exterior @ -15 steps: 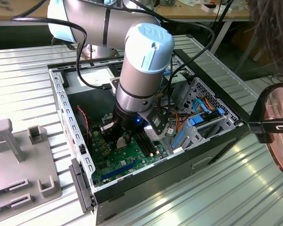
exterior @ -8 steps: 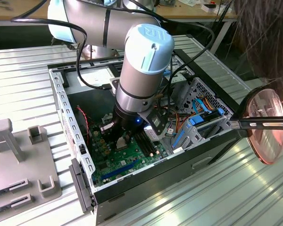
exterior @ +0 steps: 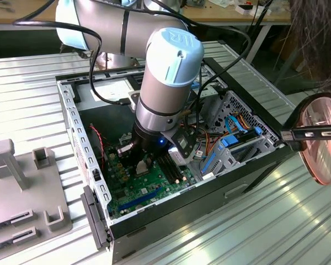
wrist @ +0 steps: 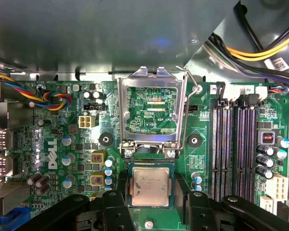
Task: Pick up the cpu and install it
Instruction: 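Place the cpu into insertion slot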
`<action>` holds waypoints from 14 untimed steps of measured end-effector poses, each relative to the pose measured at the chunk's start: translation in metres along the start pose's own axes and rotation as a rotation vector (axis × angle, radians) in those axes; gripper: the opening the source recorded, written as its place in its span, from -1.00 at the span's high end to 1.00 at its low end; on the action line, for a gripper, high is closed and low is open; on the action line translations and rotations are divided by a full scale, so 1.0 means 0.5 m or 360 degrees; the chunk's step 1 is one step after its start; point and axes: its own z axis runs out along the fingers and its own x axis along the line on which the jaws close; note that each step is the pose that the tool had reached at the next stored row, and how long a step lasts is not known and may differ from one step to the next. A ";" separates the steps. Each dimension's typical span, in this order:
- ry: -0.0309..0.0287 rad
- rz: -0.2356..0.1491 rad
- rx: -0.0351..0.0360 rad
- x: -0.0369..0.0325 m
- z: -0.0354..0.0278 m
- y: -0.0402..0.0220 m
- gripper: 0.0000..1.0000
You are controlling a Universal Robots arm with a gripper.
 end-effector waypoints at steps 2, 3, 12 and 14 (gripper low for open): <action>0.00000 -0.0001 0.0000 0.000 0.000 0.000 0.06; 0.00001 -0.0001 0.0000 0.000 -0.001 0.000 0.06; 0.00001 -0.0001 -0.0003 0.000 0.001 -0.003 0.06; 0.00000 -0.0001 -0.0005 0.000 0.002 -0.003 0.06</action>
